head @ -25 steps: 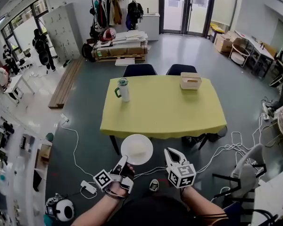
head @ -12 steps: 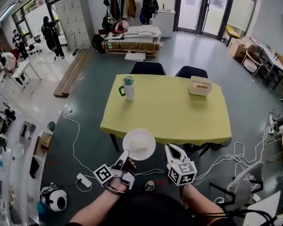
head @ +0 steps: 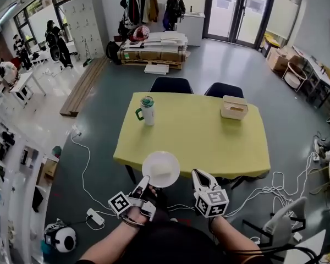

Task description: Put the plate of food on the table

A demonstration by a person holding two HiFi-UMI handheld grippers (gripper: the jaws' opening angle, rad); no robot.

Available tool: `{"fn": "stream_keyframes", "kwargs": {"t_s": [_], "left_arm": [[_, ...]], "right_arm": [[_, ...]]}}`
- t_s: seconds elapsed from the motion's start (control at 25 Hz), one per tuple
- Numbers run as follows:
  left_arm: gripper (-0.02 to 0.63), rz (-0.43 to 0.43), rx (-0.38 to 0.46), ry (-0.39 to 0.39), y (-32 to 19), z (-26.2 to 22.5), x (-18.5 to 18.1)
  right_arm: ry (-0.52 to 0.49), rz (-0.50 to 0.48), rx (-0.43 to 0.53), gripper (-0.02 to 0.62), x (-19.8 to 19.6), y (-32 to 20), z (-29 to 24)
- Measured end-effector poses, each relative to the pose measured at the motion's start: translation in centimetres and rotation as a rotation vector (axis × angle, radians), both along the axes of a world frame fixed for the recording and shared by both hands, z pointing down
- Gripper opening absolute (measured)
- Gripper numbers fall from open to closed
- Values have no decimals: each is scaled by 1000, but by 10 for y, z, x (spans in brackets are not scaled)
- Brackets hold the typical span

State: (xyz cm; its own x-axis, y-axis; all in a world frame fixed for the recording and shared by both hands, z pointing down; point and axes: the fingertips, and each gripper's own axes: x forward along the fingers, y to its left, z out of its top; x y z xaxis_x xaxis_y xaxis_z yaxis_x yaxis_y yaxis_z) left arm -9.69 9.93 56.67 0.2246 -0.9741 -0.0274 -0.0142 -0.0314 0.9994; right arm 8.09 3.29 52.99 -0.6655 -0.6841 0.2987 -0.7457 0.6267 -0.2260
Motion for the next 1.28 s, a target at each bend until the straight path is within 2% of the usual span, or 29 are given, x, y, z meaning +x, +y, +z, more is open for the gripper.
{"fn": "stream_keyframes", "kwargs": {"t_s": [0.32,0.6,0.84,1.08,1.28], "left_arm": [[26,36,1,13,-96,8,-18],[26,88,10,27,-199,4,-56],[26,169,18,13,-287,-4,-86],[25,211,11,9,-349,1,-98],[25,226,7,23,-376,4,-89]], "right_arm": [[14,23,-12,12,-21,-85,8],[20,64,-33,12,-62,-176,7],[29,123,-36,12,-99,-249,0],[28,183,-49,12,-109,-290,1],[42,212,-87,12,-97,-302,13]]}}
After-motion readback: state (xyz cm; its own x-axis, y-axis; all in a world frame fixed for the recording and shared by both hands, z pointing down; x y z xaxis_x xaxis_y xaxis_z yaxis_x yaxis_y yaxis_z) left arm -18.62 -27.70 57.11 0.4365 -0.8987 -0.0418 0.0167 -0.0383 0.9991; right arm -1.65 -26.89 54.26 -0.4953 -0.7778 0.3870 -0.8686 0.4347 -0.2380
